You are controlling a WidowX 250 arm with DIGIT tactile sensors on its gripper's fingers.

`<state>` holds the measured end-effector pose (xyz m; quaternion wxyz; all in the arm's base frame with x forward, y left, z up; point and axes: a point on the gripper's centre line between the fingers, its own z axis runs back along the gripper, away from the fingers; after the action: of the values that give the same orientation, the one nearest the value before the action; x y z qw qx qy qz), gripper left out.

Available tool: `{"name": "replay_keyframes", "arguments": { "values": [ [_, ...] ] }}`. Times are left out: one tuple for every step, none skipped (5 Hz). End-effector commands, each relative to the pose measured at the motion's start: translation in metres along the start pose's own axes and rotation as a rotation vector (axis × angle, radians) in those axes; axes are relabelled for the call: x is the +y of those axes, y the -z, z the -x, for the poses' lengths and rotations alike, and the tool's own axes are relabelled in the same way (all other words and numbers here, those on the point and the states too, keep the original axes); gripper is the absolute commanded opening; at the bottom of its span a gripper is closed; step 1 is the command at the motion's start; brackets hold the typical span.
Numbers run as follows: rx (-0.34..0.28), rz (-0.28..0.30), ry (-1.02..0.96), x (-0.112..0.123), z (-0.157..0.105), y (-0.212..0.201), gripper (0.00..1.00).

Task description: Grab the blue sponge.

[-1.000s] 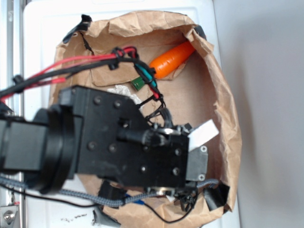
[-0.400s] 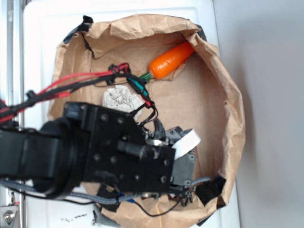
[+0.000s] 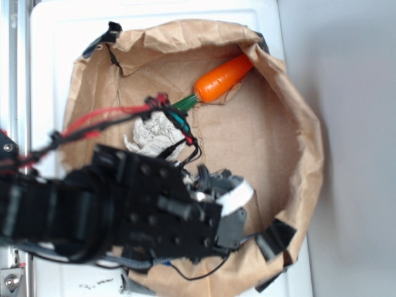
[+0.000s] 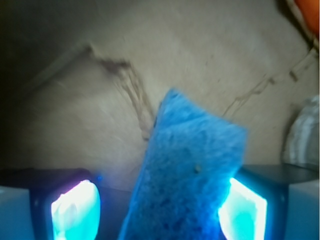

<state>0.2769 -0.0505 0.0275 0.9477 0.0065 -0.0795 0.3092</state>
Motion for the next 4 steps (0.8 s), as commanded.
{"name": "replay_keyframes", "arguments": {
  "values": [
    [-0.043,0.011,-0.014,-0.01,0.002,0.007,0.0],
    [-0.026,0.035,0.005,-0.013,-0.005,-0.008,0.0],
    [0.03,0.091,0.038,-0.014,-0.022,-0.044,0.0],
    [0.09,0.162,0.071,0.0,-0.038,-0.077,0.0]
  ]
}}
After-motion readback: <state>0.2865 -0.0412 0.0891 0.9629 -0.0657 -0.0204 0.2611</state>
